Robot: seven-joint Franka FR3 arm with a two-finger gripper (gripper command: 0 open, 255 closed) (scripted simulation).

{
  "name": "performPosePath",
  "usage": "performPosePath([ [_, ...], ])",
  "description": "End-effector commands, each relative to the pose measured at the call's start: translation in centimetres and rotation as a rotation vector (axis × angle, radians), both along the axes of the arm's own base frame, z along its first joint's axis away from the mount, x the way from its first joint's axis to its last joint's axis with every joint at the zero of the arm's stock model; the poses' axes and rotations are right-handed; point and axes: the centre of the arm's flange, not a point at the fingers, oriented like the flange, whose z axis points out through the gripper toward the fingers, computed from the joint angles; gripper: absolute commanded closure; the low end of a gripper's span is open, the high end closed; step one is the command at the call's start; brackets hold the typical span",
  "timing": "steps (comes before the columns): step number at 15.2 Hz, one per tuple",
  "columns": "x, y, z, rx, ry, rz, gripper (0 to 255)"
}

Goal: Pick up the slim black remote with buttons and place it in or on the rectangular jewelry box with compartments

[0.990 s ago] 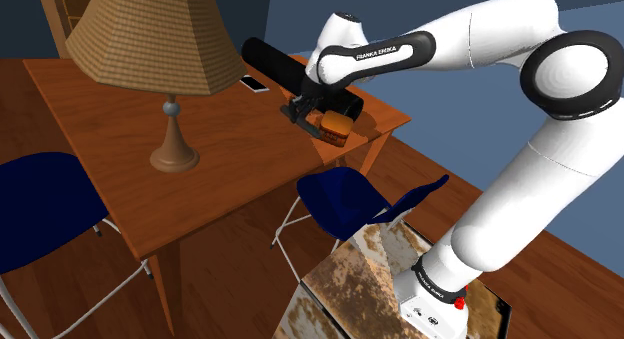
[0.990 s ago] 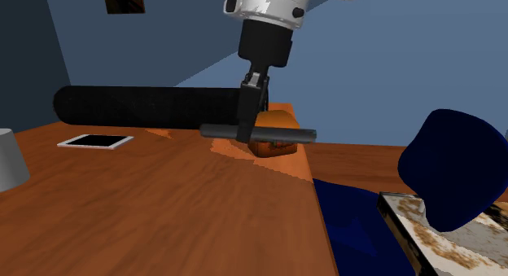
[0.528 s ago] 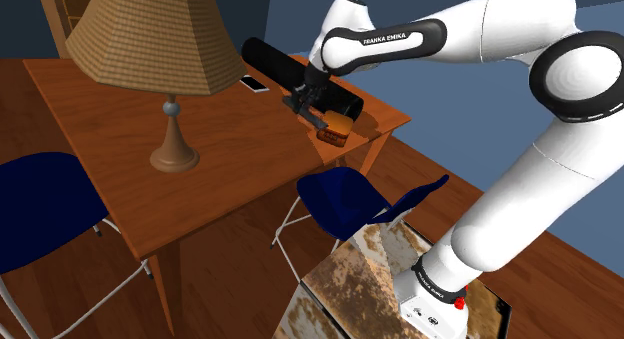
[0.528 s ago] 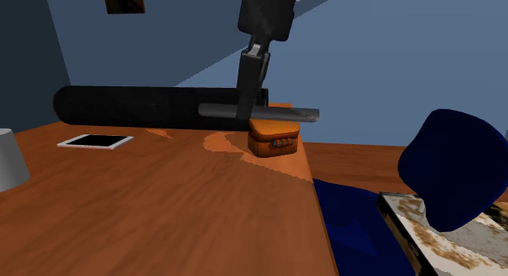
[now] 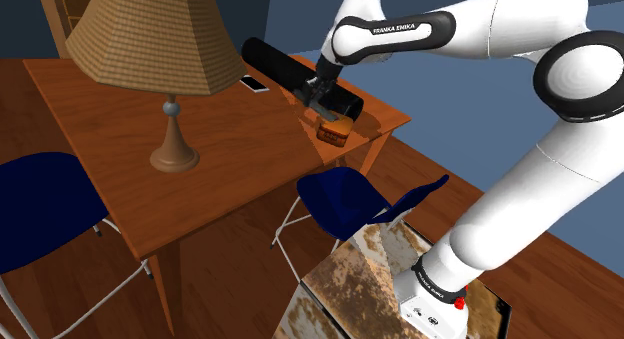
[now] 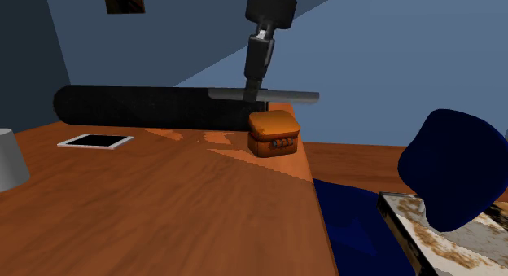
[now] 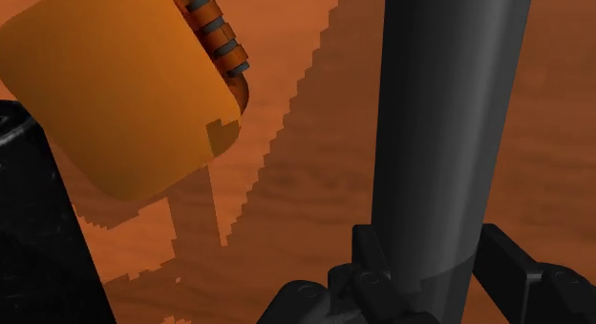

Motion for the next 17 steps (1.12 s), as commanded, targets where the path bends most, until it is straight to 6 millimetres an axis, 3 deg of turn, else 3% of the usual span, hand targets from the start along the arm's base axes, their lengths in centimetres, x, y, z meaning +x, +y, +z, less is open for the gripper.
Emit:
performPosePath([
  [1,-0.4,-2.5,-0.1,0.0,0.0,0.001,255],
  [11,-2.0,-15.5,-0.9,0.0,0.0,0.001,255],
  [17,-2.0,-15.5,-4.1,0.0,0.0,0.001,255],
])
